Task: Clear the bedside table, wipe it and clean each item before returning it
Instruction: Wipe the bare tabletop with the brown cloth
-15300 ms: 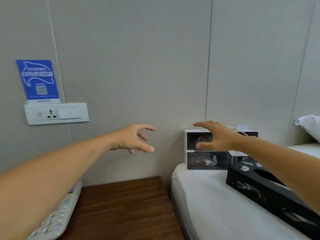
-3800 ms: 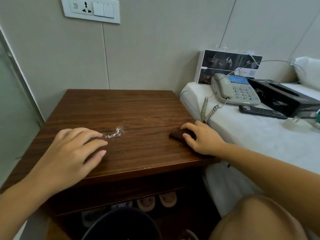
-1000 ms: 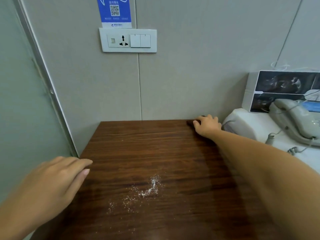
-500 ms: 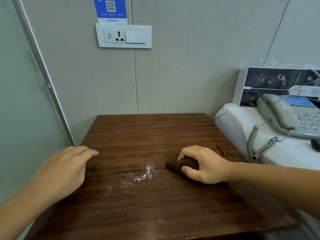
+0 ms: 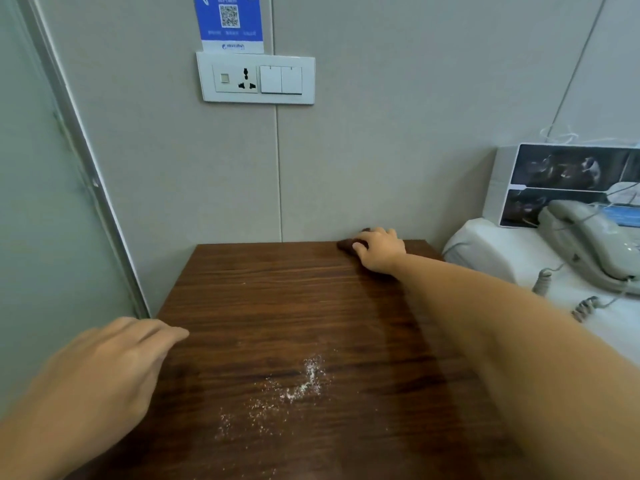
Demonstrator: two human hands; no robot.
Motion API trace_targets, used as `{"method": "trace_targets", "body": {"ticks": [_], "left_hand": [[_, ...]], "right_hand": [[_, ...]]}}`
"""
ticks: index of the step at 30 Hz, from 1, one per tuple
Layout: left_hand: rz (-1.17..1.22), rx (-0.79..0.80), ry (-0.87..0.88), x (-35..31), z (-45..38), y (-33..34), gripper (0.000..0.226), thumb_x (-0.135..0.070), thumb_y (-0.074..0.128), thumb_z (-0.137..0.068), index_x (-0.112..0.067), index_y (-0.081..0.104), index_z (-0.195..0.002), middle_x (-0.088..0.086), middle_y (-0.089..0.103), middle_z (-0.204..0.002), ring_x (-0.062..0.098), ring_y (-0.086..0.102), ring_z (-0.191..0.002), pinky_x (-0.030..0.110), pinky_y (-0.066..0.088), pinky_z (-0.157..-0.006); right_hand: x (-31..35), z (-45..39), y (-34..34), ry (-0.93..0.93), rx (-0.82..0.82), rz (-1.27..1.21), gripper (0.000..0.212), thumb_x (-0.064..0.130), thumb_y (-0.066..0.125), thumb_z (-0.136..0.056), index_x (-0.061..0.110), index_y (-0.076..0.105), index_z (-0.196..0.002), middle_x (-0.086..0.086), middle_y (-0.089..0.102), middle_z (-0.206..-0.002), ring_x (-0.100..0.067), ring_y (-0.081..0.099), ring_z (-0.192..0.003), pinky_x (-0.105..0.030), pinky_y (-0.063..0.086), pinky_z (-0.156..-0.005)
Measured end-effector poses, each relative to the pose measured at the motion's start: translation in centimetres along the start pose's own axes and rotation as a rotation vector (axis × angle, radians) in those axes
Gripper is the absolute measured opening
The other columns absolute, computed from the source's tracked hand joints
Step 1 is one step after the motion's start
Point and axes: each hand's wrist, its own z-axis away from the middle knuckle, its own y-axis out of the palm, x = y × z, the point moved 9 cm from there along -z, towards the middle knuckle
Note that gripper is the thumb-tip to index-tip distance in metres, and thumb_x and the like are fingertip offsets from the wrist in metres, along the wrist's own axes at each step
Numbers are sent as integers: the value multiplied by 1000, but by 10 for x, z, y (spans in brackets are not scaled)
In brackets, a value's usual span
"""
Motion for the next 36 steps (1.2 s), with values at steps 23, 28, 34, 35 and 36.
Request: {"method": "trace_targets", "body": {"ticks": [23, 28, 34, 35, 36], "left_hand": [[-7, 27, 18, -9, 9, -12, 46, -5, 80, -71, -25, 77, -112, -13, 73, -103, 16, 72, -90, 33, 60, -64], [-25, 12, 42, -11, 7, -16, 43, -10, 66, -70, -25, 77, -108, -12, 73, -100, 17, 72, -85, 33, 60, -61], [41, 42, 16, -18, 4, -19, 46, -8, 78, -70, -25, 75, -113, -12, 72, -103, 17, 70, -89, 33, 58, -63], [42, 49, 15, -19, 4, -20, 46, -8, 78, -71, -25, 75, -113, -12, 71, -103, 17, 70, -90, 33, 58, -64], [44, 50, 15, -19, 5, -19, 45, -9, 80, -72, -25, 75, -114, -12, 71, -104, 17, 70, -90, 33, 58, -64]], "right_hand": [[96, 36, 11, -186, 22, -90, 42, 49, 51, -103, 28, 61, -139, -6, 61, -131, -28, 57, -119, -44, 53, -99], [198, 19, 26, -405, 97, -174, 37, 43, 55, -103, 26, 67, -134, -5, 66, -128, -26, 61, -115, -39, 53, -96], [228, 93, 30, -722, 329, -269, 19, 41, 70, -93, 28, 76, -106, 9, 73, -106, -8, 67, -96, -26, 57, -83], [222, 92, 29, -716, 355, -270, 19, 40, 71, -93, 27, 77, -105, 9, 73, -104, -9, 68, -94, -26, 58, -81], [216, 83, 27, -674, 347, -273, 20, 40, 71, -94, 25, 77, -106, 7, 74, -102, -10, 68, -92, -28, 59, -80]]}}
